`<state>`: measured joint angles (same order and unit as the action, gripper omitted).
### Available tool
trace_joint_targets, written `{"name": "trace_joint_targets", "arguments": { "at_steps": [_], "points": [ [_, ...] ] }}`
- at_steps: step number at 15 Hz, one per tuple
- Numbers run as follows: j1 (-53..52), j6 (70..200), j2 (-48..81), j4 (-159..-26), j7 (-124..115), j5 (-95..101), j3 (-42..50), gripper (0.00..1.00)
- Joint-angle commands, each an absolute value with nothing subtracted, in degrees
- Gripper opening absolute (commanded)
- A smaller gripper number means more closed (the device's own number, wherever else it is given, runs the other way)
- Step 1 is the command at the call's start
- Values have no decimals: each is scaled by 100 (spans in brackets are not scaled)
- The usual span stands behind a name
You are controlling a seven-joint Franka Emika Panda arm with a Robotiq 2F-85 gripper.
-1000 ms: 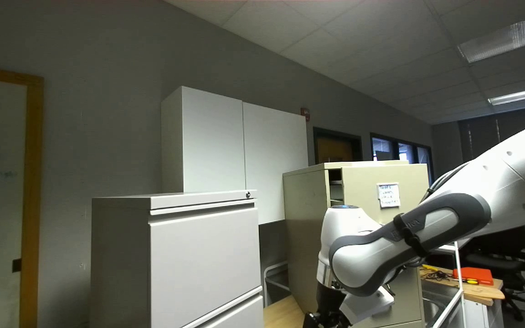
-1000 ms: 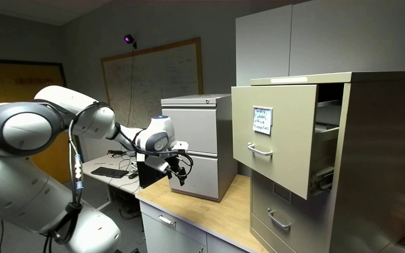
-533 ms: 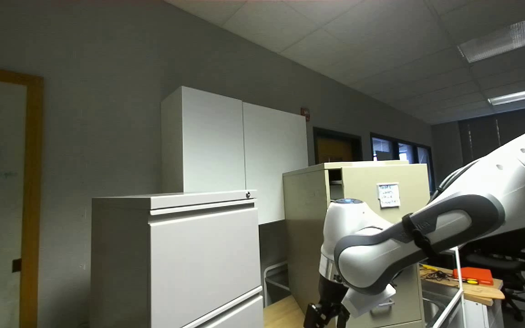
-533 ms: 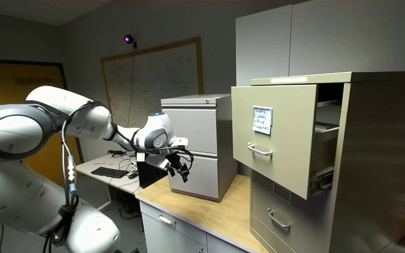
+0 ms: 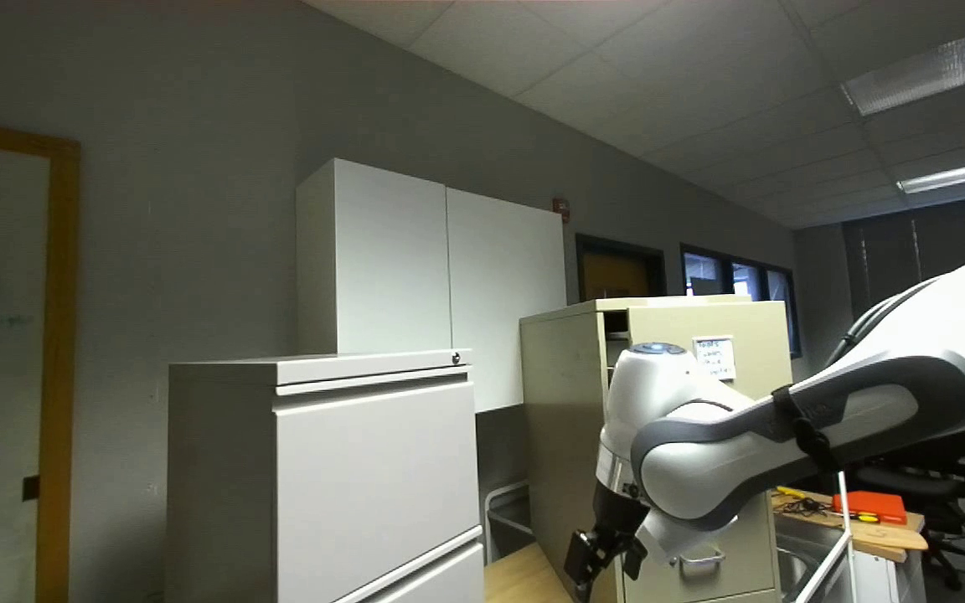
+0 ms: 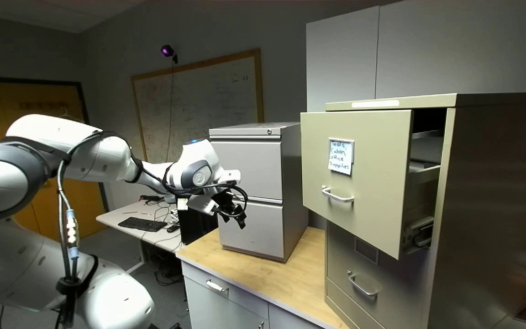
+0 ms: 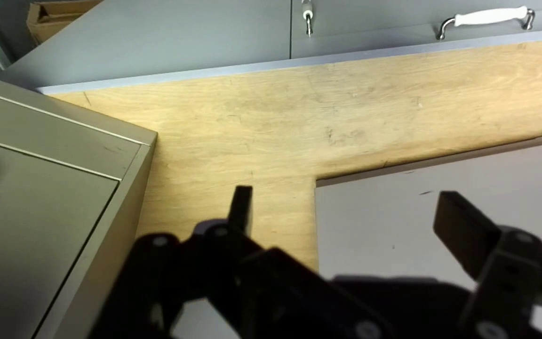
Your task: Close the open drawer
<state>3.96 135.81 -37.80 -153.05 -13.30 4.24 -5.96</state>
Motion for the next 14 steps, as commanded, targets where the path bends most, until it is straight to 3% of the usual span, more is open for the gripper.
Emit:
{"name": "trace_joint_targets", "arguments": {
  "at_steps": [1,3,4,14],
  "points": [
    [599,13659,-4249,-15469,-1569,604,-690,100],
    [773,13709,-4427,-15491,-1838,594,-728,100],
    [856,13770,-4530,-15510,-1965,572,-725,81],
    [1903,14830,-5381,-15797,-2605,609,-782,7]
  ]
}}
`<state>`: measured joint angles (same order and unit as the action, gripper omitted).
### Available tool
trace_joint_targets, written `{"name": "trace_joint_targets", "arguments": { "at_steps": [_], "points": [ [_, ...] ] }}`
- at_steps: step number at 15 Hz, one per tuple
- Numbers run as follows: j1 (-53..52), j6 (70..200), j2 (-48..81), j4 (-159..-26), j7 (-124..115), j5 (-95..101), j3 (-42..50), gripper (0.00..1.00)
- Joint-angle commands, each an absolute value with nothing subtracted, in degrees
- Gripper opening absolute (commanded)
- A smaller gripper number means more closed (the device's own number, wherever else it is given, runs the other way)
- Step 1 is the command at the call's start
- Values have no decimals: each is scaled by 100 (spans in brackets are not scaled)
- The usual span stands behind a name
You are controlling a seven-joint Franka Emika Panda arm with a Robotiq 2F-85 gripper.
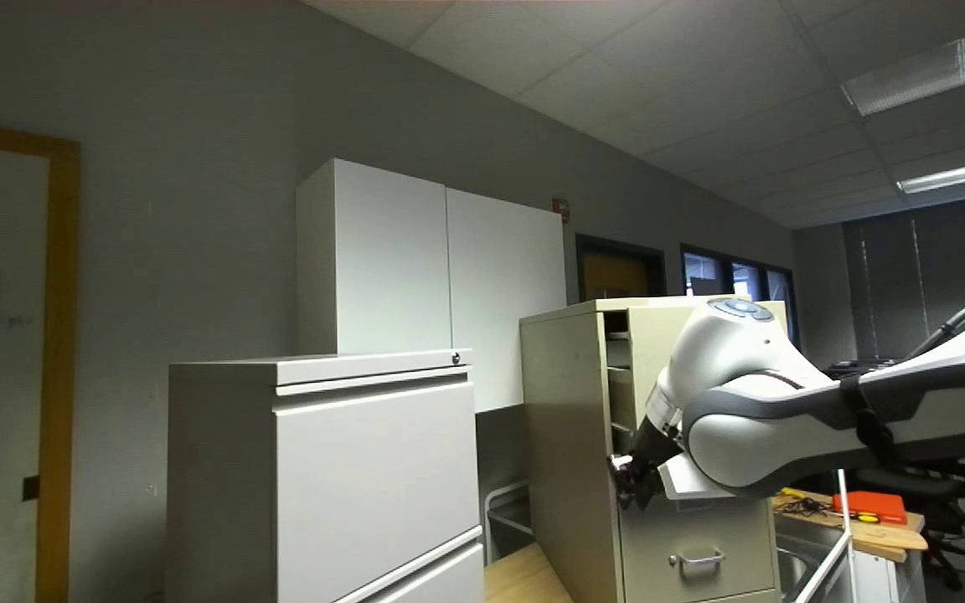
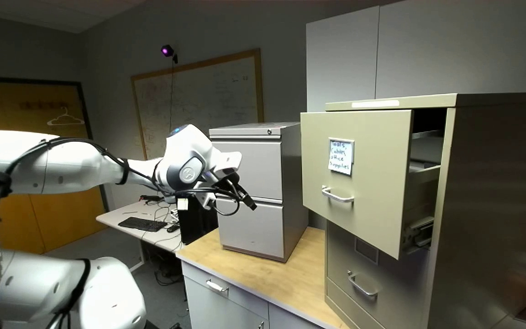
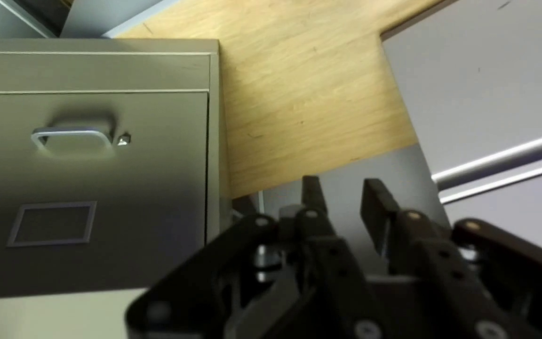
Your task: Close the open drawer
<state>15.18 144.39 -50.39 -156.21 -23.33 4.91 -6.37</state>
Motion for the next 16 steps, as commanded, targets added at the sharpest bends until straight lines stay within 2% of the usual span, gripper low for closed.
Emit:
{"name": "trace_joint_targets", "arguments": {
  "at_steps": [1,2,7,16],
  "points": [
    [2077,15125,-5429,-15834,-2668,620,-832,3],
    [2228,15405,-5464,-15853,-2715,602,-874,0],
    [3083,16555,-5413,-15796,-2783,504,-1206,2],
    [3988,17167,-5308,-15688,-2646,134,-1406,2]
  ]
}}
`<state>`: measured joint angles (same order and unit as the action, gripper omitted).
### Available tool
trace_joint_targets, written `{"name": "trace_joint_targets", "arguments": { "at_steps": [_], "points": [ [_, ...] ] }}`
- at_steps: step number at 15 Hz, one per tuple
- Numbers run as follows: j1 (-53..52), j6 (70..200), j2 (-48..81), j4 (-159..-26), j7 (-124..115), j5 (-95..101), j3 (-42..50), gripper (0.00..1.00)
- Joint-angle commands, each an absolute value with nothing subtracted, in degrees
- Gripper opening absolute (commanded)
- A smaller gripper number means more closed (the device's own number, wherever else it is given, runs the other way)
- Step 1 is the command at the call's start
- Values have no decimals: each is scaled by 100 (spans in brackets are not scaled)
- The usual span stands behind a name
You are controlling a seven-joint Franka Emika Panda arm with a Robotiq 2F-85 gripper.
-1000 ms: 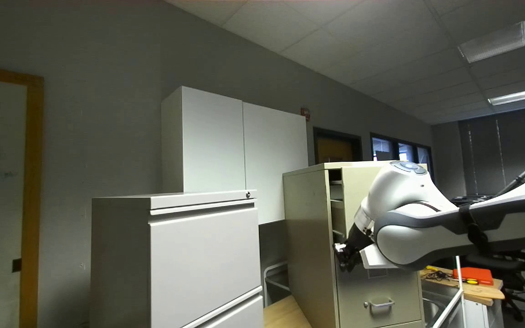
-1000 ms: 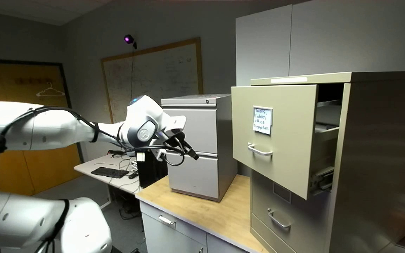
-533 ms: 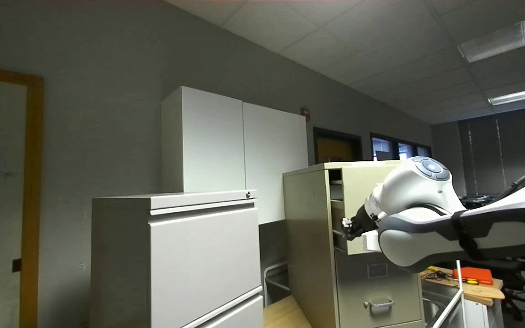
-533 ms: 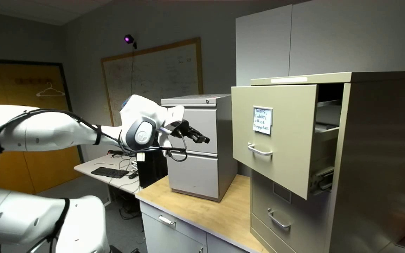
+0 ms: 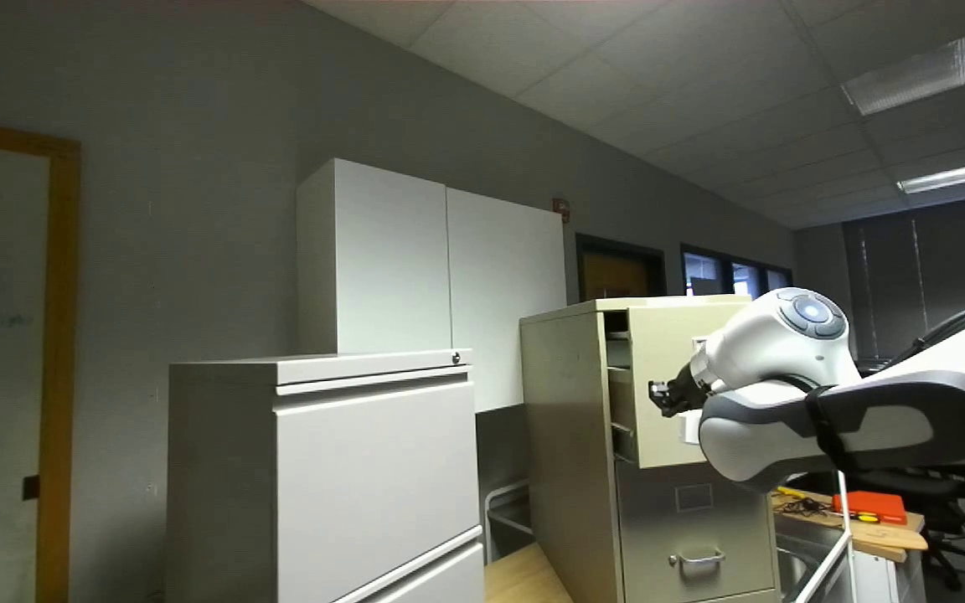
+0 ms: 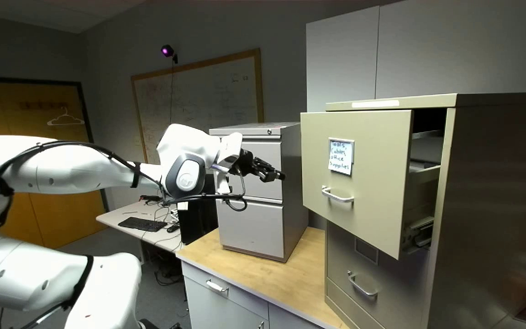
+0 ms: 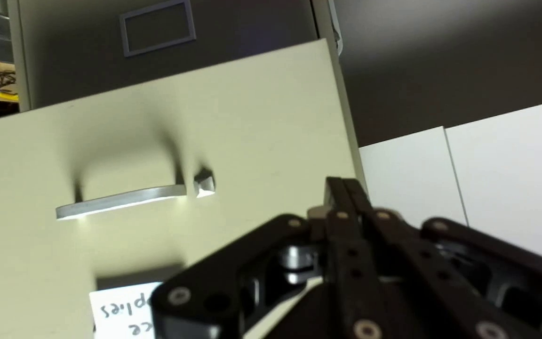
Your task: Close the open drawer
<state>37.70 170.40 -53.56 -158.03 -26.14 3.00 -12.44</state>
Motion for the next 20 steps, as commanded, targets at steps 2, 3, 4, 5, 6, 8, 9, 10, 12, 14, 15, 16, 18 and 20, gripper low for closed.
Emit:
{"name": "trace_joint_targets", "arguments": {
  "at_steps": [2,3,4,5,6,8,9,10,12,14,15,16,18,20],
  "points": [
    [3973,17222,-5187,-15590,-2590,68,-1448,2],
    [3972,17246,-5132,-15545,-2576,48,-1480,1],
    [3937,17248,-5050,-15480,-2556,28,-1503,2],
    [3913,17251,-4946,-15396,-2539,15,-1534,2],
    [3881,17247,-4850,-15315,-2525,4,-1549,2],
    [3885,17241,-4615,-15127,-2519,12,-1608,2],
    [3871,17234,-4489,-15030,-2506,19,-1616,2],
    [3870,17222,-4355,-14922,-2502,28,-1625,2],
    [3791,17172,-4088,-14690,-2458,36,-1569,1],
    [3695,17113,-3802,-14430,-2416,39,-1497,1],
    [3642,17086,-3669,-14309,-2408,39,-1468,1],
    [3587,17048,-3530,-14175,-2408,46,-1452,1],
    [3532,16989,-3291,-13927,-2468,87,-1494,1],
    [3586,16942,-3120,-13721,-2585,186,-1638,1]
  ]
}}
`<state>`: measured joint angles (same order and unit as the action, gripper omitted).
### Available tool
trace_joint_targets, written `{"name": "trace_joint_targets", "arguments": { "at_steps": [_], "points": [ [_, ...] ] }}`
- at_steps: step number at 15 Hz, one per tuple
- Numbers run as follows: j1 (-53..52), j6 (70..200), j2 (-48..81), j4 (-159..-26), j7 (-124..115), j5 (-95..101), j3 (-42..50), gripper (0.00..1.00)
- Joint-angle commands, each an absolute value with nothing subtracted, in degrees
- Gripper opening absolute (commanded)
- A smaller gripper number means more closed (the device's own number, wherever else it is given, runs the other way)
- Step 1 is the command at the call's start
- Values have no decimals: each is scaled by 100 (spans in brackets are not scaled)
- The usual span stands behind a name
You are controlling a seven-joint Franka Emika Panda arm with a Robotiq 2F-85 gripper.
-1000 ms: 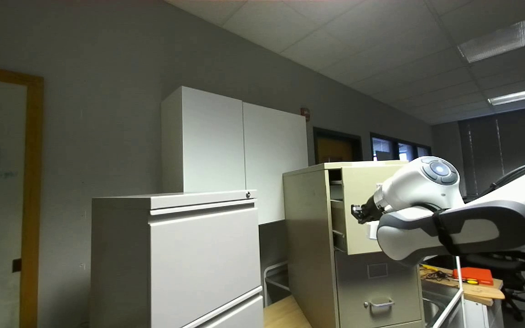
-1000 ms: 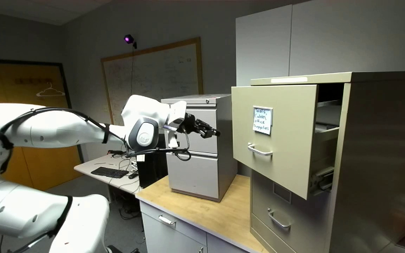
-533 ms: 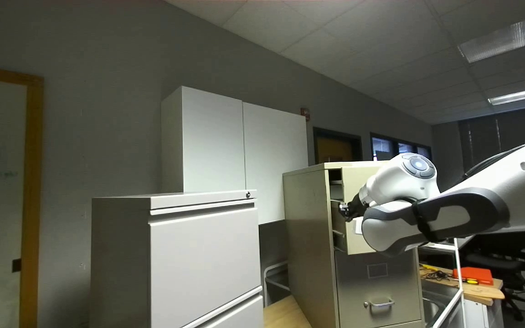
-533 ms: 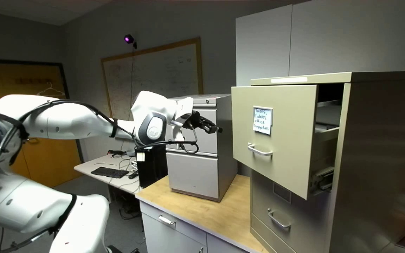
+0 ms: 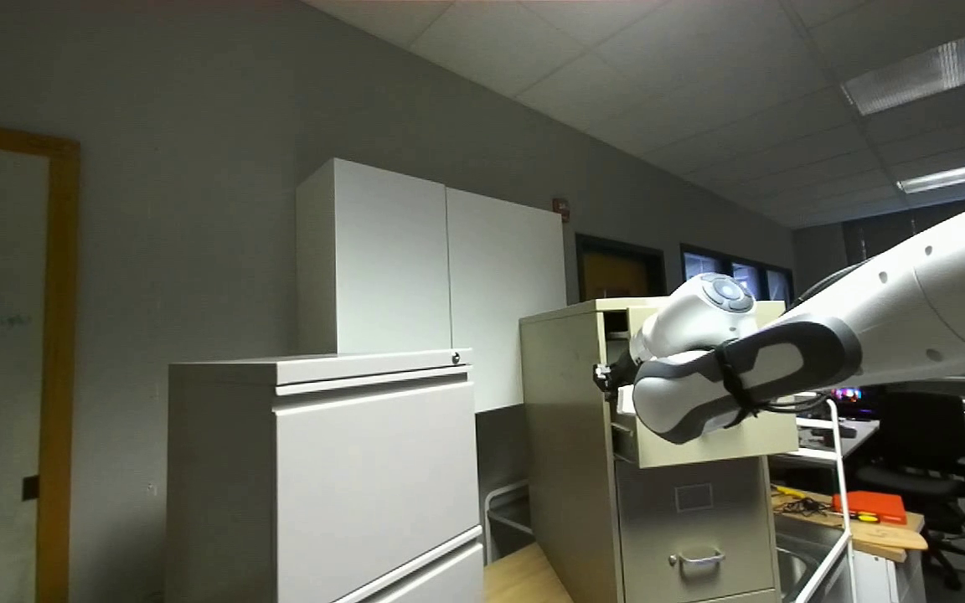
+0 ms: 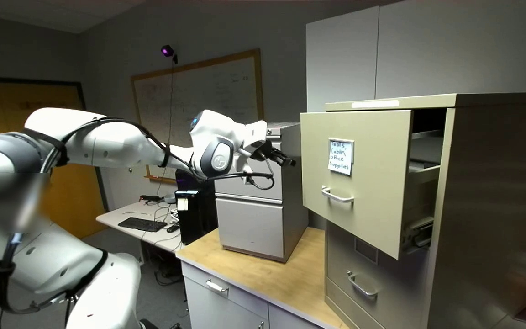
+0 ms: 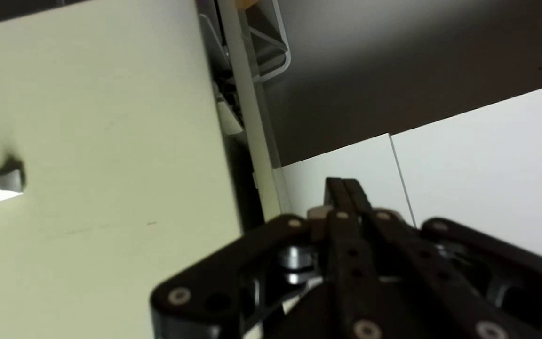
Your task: Close the open drawer
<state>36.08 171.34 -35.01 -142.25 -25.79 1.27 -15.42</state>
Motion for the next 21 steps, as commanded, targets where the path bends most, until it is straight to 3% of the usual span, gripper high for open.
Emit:
{"name": "trace_joint_targets", "arguments": {
  "at_steps": [1,10,21],
  "points": [
    [3600,16903,-3069,-13638,-2639,238,-1710,1],
    [3572,16624,-3152,-13625,-2868,463,-1929,1],
    [2950,15807,-3931,-14542,-3360,324,-1473,2]
  ]
}}
